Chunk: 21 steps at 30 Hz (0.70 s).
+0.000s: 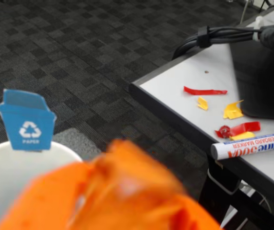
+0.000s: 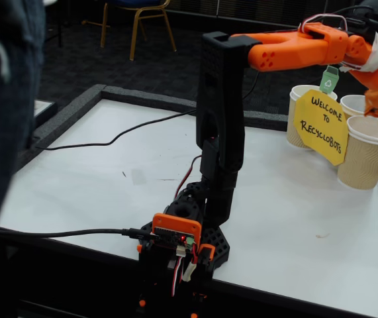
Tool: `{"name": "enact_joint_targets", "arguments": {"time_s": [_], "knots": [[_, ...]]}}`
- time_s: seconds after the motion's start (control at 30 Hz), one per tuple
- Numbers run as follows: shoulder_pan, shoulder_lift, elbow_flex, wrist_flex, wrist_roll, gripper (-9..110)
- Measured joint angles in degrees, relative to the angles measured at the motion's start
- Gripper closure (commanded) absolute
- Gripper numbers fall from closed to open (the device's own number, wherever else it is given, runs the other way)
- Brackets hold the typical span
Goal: Sort rubbish by color.
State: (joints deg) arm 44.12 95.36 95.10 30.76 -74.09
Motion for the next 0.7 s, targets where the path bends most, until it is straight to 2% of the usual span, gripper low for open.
{"name": "enact_joint_targets", "arguments": {"time_s": [0.2, 0.43, 0.7], "knots": [[0.09, 0.0, 0.0, 0.0, -0.09, 83], [0.18, 0.0, 0.0, 0.26, -0.18, 101], [0.18, 4.13, 2.2, 7.29, -0.26, 101]]}}
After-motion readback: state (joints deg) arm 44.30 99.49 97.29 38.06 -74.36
